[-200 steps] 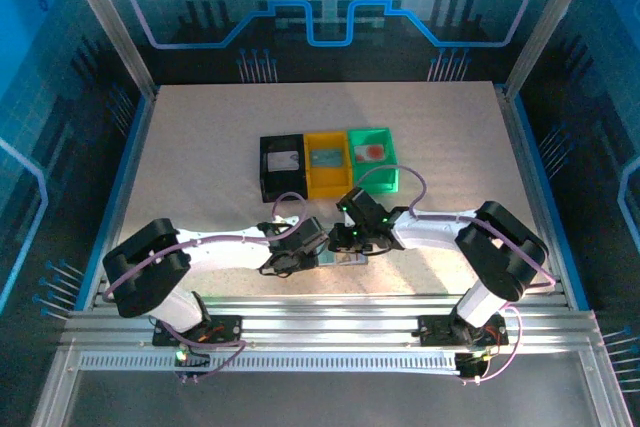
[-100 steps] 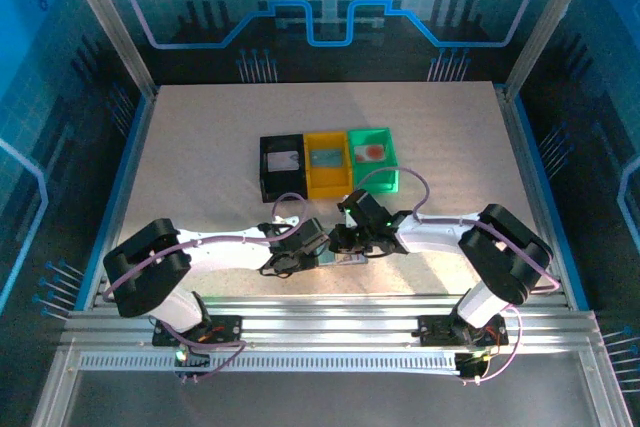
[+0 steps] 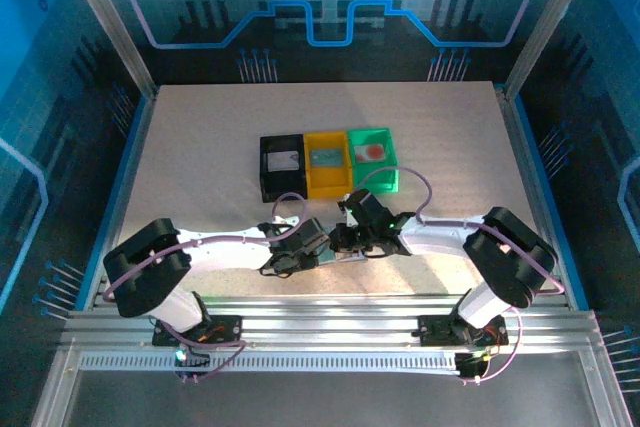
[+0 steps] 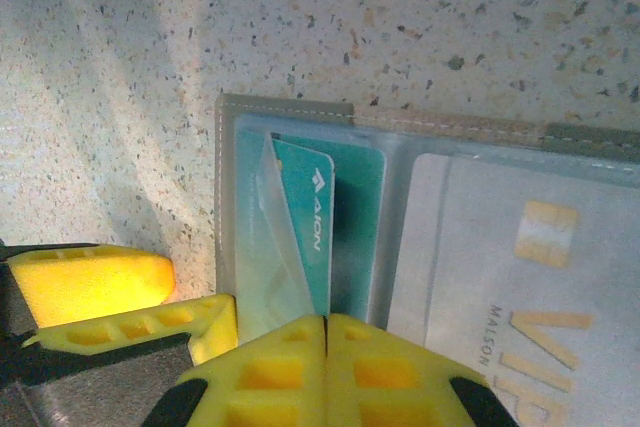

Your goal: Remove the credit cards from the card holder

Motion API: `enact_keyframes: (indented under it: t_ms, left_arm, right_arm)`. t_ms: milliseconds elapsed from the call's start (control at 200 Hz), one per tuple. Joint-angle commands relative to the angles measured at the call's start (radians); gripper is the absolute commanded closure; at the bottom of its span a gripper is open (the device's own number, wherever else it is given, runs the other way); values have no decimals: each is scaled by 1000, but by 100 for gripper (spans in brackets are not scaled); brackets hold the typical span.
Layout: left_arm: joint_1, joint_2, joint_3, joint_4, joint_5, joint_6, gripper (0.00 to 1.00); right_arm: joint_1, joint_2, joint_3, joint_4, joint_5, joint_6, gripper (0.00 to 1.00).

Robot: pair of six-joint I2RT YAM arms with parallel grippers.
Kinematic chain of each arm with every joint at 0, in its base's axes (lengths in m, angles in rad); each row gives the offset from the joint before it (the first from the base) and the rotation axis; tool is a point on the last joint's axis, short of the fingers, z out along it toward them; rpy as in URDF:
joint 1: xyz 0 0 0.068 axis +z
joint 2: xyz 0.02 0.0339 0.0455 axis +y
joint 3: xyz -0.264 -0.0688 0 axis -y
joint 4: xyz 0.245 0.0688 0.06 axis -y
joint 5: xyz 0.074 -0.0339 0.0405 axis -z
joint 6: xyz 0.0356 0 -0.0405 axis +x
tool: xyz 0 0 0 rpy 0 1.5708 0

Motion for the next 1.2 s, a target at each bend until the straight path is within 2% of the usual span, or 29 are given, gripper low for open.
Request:
enact_keyframes:
  t_ms: [0,505,1196]
  left_arm:
    - [-17,185,-89,229,189,-16,45]
    - [-17,162,-89,212,181,-14,44]
    - [-17,182,-73,221,191,-14,44]
  right_arm:
    - [-6,-23,-15,19,-21,-3,100]
    - [-45,-81,-66,8,0,-10,100]
    - [-94,-135,-111,6,-37,-30,100]
